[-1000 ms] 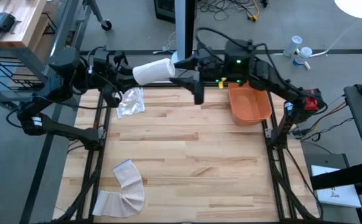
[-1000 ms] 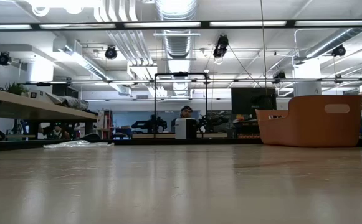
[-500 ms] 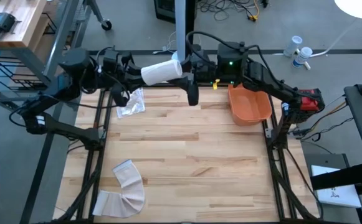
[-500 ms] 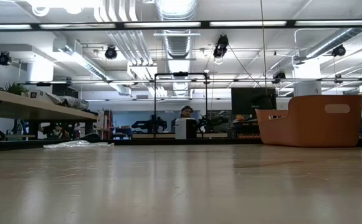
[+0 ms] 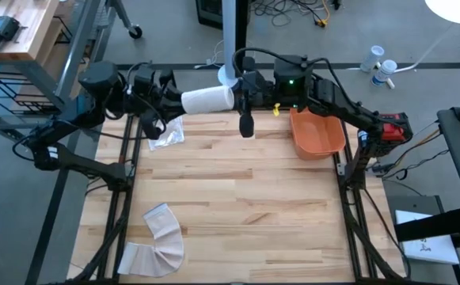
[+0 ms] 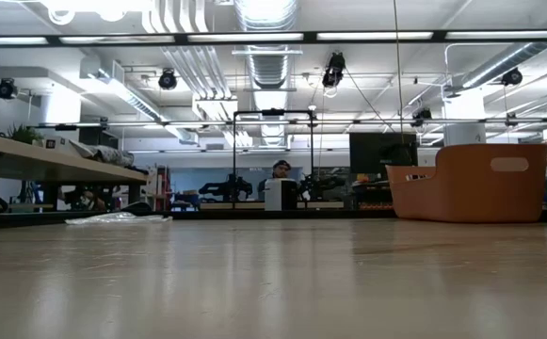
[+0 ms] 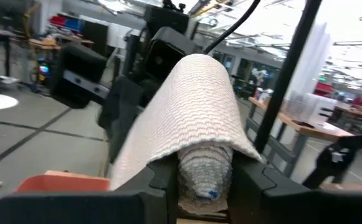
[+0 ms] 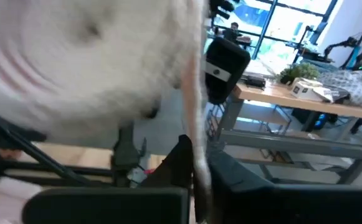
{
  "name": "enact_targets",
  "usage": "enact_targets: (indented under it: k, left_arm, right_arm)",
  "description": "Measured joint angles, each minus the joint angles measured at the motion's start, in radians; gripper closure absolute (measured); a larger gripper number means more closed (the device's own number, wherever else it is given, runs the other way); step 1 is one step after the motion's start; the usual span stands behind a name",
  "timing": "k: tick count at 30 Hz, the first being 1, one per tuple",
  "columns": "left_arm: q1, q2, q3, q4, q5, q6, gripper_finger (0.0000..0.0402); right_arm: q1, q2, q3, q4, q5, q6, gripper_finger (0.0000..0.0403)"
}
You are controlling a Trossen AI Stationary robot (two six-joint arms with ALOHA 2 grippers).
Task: Roll bandage
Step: Roll the center brown bandage
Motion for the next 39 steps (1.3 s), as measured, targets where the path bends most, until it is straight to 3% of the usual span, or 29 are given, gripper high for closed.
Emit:
enact_targets:
  k: [9,13,18,25,39]
  left_arm:
    - [0.000,0.000,-0.011,-0.002,0.171,-0.072,0.0319]
    - [0.000,-0.001,-0.042,-0.003,0.206,-0.110,0.0319]
    - [0.000,0.004,-0.056,-0.051,0.229,-0.108,0.0319]
    - [0.000,0.025,-0.070,-0.129,0.227,-0.059,0.0316]
    - [0.001,0.041,-0.107,-0.106,0.228,0.007,0.0316]
  right_arm:
    - [0.000,-0.001,0.000,-0.003,0.061,-0.305,0.0399]
    - [0.000,-0.006,0.000,0.012,0.141,-0.396,0.0400]
    - [-0.003,-0.011,0.001,0.074,0.155,-0.450,0.0400]
    - [-0.026,-0.014,0.006,0.152,0.154,-0.413,0.0400]
    - [-0.115,-0.032,0.006,0.137,0.148,-0.325,0.0400]
